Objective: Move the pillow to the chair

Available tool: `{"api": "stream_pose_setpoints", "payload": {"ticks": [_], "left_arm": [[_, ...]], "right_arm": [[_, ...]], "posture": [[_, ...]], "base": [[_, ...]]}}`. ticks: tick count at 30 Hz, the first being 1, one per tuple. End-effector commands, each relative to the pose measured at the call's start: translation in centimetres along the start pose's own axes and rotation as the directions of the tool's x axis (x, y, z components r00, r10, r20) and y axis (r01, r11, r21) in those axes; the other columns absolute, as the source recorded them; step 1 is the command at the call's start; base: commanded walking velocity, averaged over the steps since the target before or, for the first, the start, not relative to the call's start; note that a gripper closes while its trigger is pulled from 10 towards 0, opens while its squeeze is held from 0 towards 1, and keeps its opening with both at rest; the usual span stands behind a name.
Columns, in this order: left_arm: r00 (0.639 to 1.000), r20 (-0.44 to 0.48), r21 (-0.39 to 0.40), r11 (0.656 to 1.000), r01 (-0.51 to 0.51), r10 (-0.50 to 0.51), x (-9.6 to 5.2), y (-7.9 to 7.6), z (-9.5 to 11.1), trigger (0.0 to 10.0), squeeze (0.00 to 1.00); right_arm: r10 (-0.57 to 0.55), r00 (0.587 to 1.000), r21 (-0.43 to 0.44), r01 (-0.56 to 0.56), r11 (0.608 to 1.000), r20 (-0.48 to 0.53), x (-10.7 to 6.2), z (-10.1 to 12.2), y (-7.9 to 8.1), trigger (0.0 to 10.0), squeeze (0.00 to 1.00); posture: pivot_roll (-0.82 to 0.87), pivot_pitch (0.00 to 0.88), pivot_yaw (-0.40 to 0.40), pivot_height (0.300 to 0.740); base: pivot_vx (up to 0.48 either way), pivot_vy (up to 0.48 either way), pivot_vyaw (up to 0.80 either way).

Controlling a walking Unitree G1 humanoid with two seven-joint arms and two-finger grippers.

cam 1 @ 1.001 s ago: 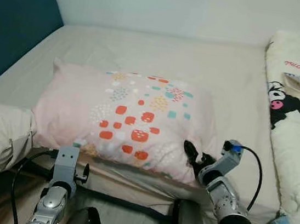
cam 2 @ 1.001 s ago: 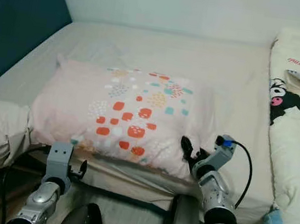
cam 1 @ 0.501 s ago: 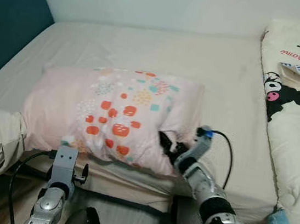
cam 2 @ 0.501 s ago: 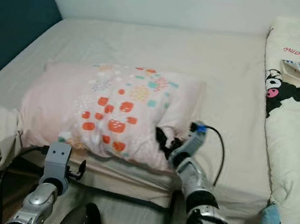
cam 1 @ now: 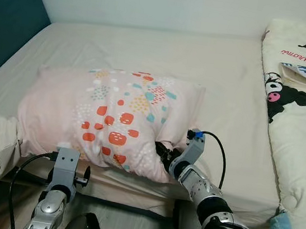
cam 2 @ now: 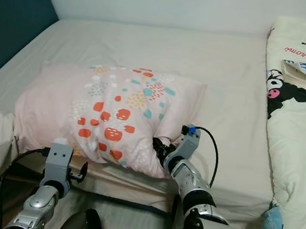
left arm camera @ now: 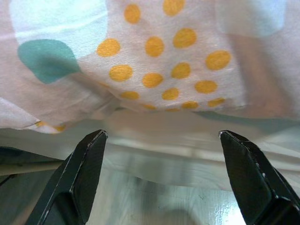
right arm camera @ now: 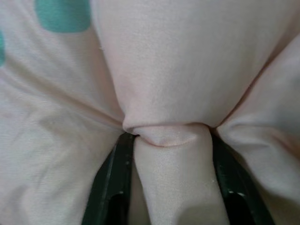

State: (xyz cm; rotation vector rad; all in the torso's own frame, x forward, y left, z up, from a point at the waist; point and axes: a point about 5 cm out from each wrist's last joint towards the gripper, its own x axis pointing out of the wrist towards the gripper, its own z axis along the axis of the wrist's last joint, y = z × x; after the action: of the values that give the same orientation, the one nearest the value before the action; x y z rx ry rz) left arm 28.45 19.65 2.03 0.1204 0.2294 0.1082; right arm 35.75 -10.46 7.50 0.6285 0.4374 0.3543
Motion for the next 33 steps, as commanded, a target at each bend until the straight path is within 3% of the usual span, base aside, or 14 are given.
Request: {"api": "stream_pose_setpoints", "payload": {"ticks": [1, 10, 13, 15, 18, 19, 20, 21, 25, 27, 30, 33], "left_arm": [[1.000, -0.023, 0.031, 0.999, -0.013, 0.014, -0.1, 0.8, -0.4, 10.0, 0.00], [1.000, -0.018, 0.016, 1.000, -0.013, 0.013, 0.4, 0.2, 0.2, 10.0, 0.00], [1.000, -0.018, 0.009, 1.000, -0.014, 0.014, 0.5, 0.1, 0.3, 10.0, 0.00], [1.000, -0.019, -0.005, 1.000, -0.020, 0.020, 0.7, -0.1, 0.5, 10.0, 0.00], [1.000, -0.017, -0.021, 1.000, -0.023, 0.023, 1.1, -0.5, 0.9, 10.0, 0.00], [1.000, -0.017, -0.021, 1.000, -0.023, 0.023, 1.1, -0.5, 0.9, 10.0, 0.00], [1.000, -0.018, -0.024, 0.999, -0.023, 0.022, 1.2, -0.7, 1.0, 10.0, 0.00], [0.999, -0.022, -0.028, 0.999, -0.024, 0.024, 1.4, -0.9, 1.1, 10.0, 0.00], [0.999, -0.024, -0.035, 0.999, -0.025, 0.024, 1.5, -1.1, 1.2, 10.0, 0.00], [0.999, -0.026, -0.045, 0.999, -0.025, 0.023, 1.7, -1.4, 1.4, 10.0, 0.00], [0.999, -0.027, -0.059, 0.998, -0.026, 0.024, 1.8, -1.8, 1.6, 10.0, 0.00], [0.999, -0.027, -0.061, 0.998, -0.026, 0.024, 1.9, -1.8, 1.6, 10.0, 0.00]], "right_arm": [[0.036, 0.994, 0.037, -0.032, 0.999, -0.106, 0.4, -2.5, 1.1, 0.0, 0.00], [0.012, 0.995, 0.026, -0.010, 1.000, -0.099, 0.0, -2.1, 0.2, 0.0, 0.00], [0.005, 0.999, 0.001, -0.005, 1.000, -0.037, 0.0, -0.7, -0.1, 0.0, 0.00], [0.032, 0.993, -0.054, -0.026, 0.998, 0.111, -0.2, 2.7, 0.1, 0.0, 0.00], [0.112, 0.948, -0.121, -0.079, 0.990, 0.299, -1.1, 7.9, 0.9, 0.0, 0.00], [0.112, 0.948, -0.121, -0.079, 0.990, 0.299, -1.1, 7.9, 0.9, 0.0, 0.00], [0.131, 0.929, -0.127, -0.092, 0.988, 0.347, -1.5, 9.3, 1.2, 0.0, 0.00], [0.175, 0.877, -0.158, -0.115, 0.981, 0.447, -2.7, 12.5, 1.9, 0.0, 0.00], [0.178, 0.847, -0.215, -0.078, 0.973, 0.501, -3.8, 14.7, 2.2, 0.0, 0.00], [0.177, 0.799, -0.255, -0.031, 0.967, 0.575, -5.4, 17.5, 2.6, 0.0, 0.00], [0.251, 0.695, -0.332, -0.020, 0.943, 0.674, -8.4, 21.2, 4.7, 0.0, 0.00], [0.270, 0.678, -0.352, -0.019, 0.936, 0.683, -8.9, 21.7, 5.2, 0.0, 0.00]], "posture": [[-0.12, 0.203, 0.149, 0.542], [-0.14, 0.187, 0.142, 0.542], [-0.14, 0.180, 0.140, 0.542], [-0.15, 0.174, 0.138, 0.542], [-0.18, 0.160, 0.133, 0.547], [-0.18, 0.160, 0.133, 0.547], [-0.18, 0.159, 0.132, 0.552], [-0.18, 0.153, 0.131, 0.561], [-0.19, 0.144, 0.129, 0.571], [-0.20, 0.136, 0.123, 0.581], [-0.22, 0.123, 0.120, 0.596], [-0.22, 0.122, 0.118, 0.601]], "base": [[0.000, 0.000, 0.00], [0.000, 0.000, 0.00], [0.000, 0.000, 0.00], [0.000, 0.000, 0.00], [0.000, 0.000, 0.00], [0.000, 0.000, 0.00], [0.000, 0.000, 0.00], [0.000, 0.000, 0.00], [0.000, 0.000, 0.00], [0.000, 0.000, 0.00], [0.000, 0.000, 0.00], [0.000, 0.000, 0.00]]}}
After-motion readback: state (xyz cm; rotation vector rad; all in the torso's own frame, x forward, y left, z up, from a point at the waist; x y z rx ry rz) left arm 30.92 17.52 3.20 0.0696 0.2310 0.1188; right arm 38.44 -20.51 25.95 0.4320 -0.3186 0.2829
